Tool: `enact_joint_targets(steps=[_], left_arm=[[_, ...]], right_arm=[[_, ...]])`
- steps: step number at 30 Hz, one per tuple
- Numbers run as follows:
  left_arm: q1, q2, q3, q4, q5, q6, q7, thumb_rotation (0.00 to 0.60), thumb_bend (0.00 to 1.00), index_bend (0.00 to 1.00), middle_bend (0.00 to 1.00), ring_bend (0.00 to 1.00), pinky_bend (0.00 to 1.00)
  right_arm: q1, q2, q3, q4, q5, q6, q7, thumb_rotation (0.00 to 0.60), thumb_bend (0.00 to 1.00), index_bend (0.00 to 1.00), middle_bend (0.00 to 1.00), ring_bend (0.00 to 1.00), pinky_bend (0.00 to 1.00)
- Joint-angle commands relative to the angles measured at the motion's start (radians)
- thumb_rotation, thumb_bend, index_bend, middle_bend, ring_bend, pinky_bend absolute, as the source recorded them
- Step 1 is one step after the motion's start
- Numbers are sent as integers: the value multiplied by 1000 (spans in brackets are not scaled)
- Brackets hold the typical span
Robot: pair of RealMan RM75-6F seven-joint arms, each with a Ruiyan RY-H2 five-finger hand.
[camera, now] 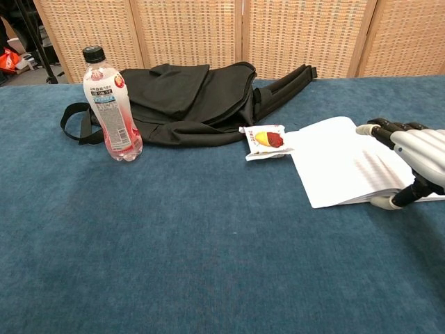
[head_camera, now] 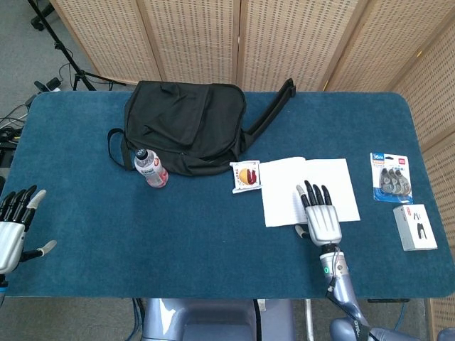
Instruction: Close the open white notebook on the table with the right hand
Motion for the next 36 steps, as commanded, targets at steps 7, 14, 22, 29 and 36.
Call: enact_joint_targets(steps=[7,14,22,29,36], left_arm=[[-1,-1,-1,1,-2,-1,1,552,57,0,0,0,0],[0,-1,0,1,-1,-1,1,553,57,0,0,0,0],[0,-1,0,0,1,3,0,552,57,0,0,0,0],[1,2,1,-1,3,5,-6,551,57,0,0,0,0],[0,2,2,-1,5,4,-6,552,57,0,0,0,0]], right_arm=[[7,-9,-7,23,15,-8,17,600,258,6,0,0,0],[17,-17,-6,40,27,-18,24,600,258,6,0,0,0],[29,-25,1,52,50,-31,26,600,260,6,0,0,0],[37,-40,-2,84,64,-44,36,600,260,6,0,0,0],[36,-61,2,125,49,-22,84,600,260,6,0,0,0]])
